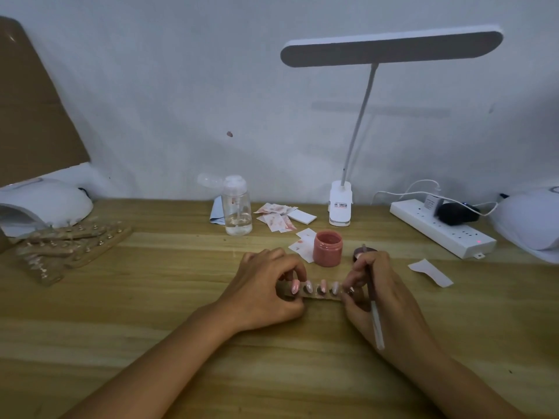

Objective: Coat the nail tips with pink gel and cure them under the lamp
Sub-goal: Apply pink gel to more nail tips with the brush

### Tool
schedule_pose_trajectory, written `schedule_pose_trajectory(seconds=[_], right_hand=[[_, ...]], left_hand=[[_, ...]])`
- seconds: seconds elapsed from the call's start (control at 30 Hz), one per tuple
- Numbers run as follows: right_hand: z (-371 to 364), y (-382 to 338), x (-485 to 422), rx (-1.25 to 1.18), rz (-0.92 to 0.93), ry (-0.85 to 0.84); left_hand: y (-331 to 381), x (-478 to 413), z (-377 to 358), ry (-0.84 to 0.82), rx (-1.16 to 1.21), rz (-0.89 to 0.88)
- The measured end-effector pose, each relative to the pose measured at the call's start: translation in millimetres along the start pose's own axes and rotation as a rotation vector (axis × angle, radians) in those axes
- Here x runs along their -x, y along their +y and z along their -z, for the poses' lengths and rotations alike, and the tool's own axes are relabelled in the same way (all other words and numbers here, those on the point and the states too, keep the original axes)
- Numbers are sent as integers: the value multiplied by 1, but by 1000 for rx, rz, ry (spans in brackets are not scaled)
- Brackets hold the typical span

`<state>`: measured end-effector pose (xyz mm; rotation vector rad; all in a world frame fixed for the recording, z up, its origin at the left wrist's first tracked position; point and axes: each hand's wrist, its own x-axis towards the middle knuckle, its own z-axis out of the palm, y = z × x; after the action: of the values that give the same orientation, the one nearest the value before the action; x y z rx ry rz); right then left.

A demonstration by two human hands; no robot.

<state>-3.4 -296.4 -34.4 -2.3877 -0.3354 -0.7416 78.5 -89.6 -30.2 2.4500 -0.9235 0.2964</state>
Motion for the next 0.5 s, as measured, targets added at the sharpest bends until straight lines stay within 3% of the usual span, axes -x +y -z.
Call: schedule_pose_trajectory(seconds=[0.33, 0.43, 0.5], right_hand=[[0, -3, -2, -1, 31, 0], [9, -10, -1, -13, -33, 127], [17, -20, -6, -161, -162, 225]], left_hand=[[2, 1, -5, 49, -38, -36], [-3, 1, -2, 63, -39, 17], [-7, 1, -2, 64, -39, 47]])
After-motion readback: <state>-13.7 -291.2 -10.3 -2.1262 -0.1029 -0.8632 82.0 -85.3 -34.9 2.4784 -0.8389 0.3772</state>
